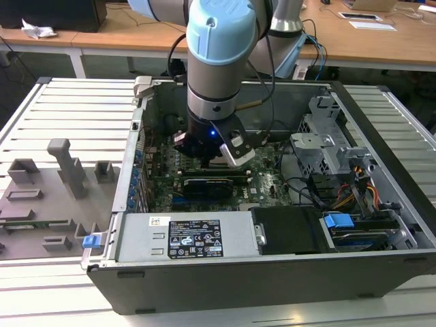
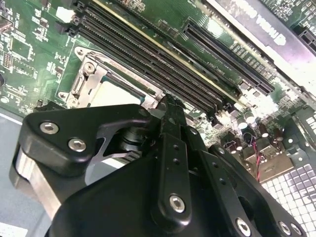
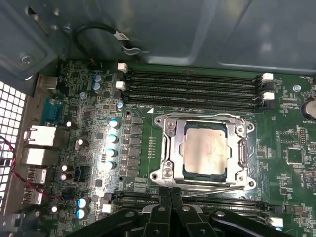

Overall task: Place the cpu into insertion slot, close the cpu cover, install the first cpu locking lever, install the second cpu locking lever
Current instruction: 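Install the second cpu locking lever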

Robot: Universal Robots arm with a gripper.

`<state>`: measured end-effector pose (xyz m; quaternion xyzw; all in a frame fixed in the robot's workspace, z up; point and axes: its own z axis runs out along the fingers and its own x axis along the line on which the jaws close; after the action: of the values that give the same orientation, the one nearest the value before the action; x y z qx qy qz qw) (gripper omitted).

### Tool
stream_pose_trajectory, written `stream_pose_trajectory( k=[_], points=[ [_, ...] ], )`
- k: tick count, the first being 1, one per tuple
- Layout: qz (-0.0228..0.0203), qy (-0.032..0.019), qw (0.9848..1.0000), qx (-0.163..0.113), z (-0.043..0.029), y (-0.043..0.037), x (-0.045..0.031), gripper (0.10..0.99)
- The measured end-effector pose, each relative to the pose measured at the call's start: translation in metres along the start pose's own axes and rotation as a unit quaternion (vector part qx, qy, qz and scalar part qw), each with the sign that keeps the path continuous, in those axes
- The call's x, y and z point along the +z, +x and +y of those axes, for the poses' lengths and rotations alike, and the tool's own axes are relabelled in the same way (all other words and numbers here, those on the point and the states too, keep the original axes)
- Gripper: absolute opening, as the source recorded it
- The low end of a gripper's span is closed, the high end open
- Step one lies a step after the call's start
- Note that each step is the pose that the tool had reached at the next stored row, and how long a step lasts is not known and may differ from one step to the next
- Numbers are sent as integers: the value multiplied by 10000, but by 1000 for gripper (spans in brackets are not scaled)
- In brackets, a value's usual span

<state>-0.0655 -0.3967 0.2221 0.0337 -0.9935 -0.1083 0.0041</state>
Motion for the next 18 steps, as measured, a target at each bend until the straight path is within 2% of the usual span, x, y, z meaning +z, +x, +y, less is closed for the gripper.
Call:
stream_pose_trajectory(
  k=[5,11,18],
  points=[
    [0,-3,10000,0,-12,58,72,106],
    [0,-17,10000,-1,-24,71,128,106],
    [-8,-128,9999,-3,-33,82,174,106]
  ],
)
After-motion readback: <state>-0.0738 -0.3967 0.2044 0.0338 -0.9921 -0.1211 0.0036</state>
